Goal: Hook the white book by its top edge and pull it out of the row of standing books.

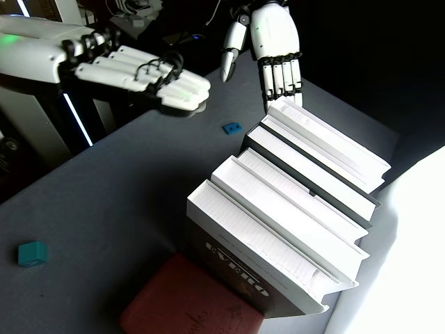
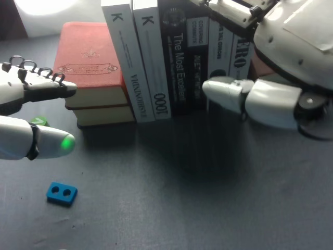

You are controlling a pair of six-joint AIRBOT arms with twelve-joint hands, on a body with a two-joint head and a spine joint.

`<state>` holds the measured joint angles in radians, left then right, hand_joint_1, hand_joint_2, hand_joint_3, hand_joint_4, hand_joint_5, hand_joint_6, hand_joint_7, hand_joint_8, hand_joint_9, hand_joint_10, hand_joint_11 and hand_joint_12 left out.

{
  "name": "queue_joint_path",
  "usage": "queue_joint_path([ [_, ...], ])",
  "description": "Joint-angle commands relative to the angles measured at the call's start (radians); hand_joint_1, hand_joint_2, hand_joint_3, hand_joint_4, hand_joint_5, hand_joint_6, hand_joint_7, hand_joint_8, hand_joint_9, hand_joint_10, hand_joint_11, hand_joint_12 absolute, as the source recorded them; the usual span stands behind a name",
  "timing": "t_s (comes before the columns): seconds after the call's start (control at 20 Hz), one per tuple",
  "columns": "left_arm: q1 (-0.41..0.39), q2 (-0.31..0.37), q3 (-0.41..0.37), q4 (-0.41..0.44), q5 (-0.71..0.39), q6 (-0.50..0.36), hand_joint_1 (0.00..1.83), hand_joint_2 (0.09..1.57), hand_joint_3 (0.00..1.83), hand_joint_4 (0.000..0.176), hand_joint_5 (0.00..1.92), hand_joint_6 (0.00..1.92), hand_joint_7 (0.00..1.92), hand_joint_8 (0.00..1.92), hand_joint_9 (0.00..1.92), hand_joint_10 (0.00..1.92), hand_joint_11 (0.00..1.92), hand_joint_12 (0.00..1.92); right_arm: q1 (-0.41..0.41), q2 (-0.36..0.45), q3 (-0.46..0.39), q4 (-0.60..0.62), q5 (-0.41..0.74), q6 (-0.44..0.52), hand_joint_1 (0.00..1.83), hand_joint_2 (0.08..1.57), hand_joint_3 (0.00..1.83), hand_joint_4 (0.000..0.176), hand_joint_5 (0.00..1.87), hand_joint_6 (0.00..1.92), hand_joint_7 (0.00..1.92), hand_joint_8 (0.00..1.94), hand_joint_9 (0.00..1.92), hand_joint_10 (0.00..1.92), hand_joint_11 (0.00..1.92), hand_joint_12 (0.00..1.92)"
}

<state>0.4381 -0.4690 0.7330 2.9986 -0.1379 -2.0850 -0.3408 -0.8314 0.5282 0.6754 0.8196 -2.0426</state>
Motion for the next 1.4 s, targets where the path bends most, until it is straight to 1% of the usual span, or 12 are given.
queue_joint_path([
  [0.0, -0.015, 0.005, -0.002, 0.013, 0.099, -0.002, 0.00, 1.20, 0.01, 0.000, 0.05, 0.00, 0.07, 0.00, 0.02, 0.00, 0.00, 0.00, 0.011, -0.007, 0.022, -0.051, 0.139, -0.002, 0.00, 1.27, 0.00, 0.000, 0.09, 0.00, 0.06, 0.00, 0.01, 0.00, 0.00, 0.00],
  [0.35, -0.017, 0.002, -0.008, 0.013, 0.099, -0.002, 0.00, 1.21, 0.01, 0.000, 0.04, 0.00, 0.05, 0.01, 0.01, 0.00, 0.00, 0.00, 0.010, -0.070, 0.139, -0.050, 0.175, -0.007, 0.00, 1.27, 0.00, 0.000, 0.08, 0.00, 0.04, 0.00, 0.00, 0.00, 0.00, 0.00],
  [0.55, -0.017, 0.002, -0.012, 0.013, 0.093, -0.002, 0.00, 1.21, 0.01, 0.000, 0.05, 0.01, 0.04, 0.00, 0.01, 0.00, 0.01, 0.00, 0.010, -0.092, 0.172, -0.041, 0.175, -0.007, 0.00, 1.27, 0.00, 0.000, 0.09, 0.01, 0.06, 0.01, 0.02, 0.01, 0.00, 0.00],
  [0.6, -0.017, 0.002, -0.012, 0.013, 0.090, -0.002, 0.00, 1.21, 0.01, 0.000, 0.05, 0.00, 0.05, 0.00, 0.01, 0.00, 0.00, 0.00, 0.010, -0.095, 0.176, -0.041, 0.174, -0.008, 0.00, 1.27, 0.00, 0.000, 0.12, 0.01, 0.09, 0.02, 0.05, 0.02, 0.00, 0.00],
  [0.85, -0.019, 0.001, -0.012, 0.013, 0.084, -0.002, 0.00, 1.21, 0.01, 0.000, 0.04, 0.00, 0.04, 0.00, 0.00, 0.00, 0.00, 0.00, -0.002, -0.113, 0.200, -0.020, 0.158, -0.016, 0.00, 1.28, 0.00, 0.000, 0.11, 0.01, 0.09, 0.01, 0.04, 0.01, 0.00, 0.00],
  [1.0, -0.019, 0.002, -0.013, 0.013, 0.076, -0.002, 0.00, 1.21, 0.00, 0.000, 0.02, 0.00, 0.03, 0.00, 0.00, 0.00, 0.00, 0.00, -0.017, -0.116, 0.202, -0.016, 0.154, -0.016, 0.00, 1.27, 0.00, 0.000, 0.10, 0.00, 0.07, 0.00, 0.03, 0.00, 0.00, 0.00],
  [1.1, -0.019, 0.002, -0.013, 0.013, 0.076, -0.002, 0.00, 1.22, 0.01, 0.000, 0.04, 0.01, 0.05, 0.01, 0.01, 0.00, 0.00, 0.00, -0.023, -0.116, 0.202, -0.002, 0.152, -0.020, 0.00, 1.28, 0.00, 0.000, 0.11, 0.01, 0.08, 0.01, 0.04, 0.01, 0.00, 0.00],
  [1.2, -0.019, 0.002, -0.013, 0.013, 0.084, -0.015, 0.00, 1.22, 0.01, 0.000, 0.05, 0.01, 0.05, 0.01, 0.01, 0.00, 0.00, 0.00, -0.027, -0.117, 0.202, 0.008, 0.140, -0.020, 0.00, 1.28, 0.00, 0.000, 0.12, 0.01, 0.10, 0.01, 0.06, 0.01, 0.01, 0.00],
  [1.35, -0.019, 0.002, -0.016, 0.013, 0.091, -0.025, 0.00, 1.22, 0.01, 0.000, 0.05, 0.01, 0.06, 0.00, 0.01, 0.00, 0.00, 0.00, -0.041, -0.117, 0.202, 0.008, 0.137, -0.022, 0.00, 1.28, 0.00, 0.000, 0.09, 0.00, 0.07, 0.00, 0.03, 0.00, 0.00, 0.00],
])
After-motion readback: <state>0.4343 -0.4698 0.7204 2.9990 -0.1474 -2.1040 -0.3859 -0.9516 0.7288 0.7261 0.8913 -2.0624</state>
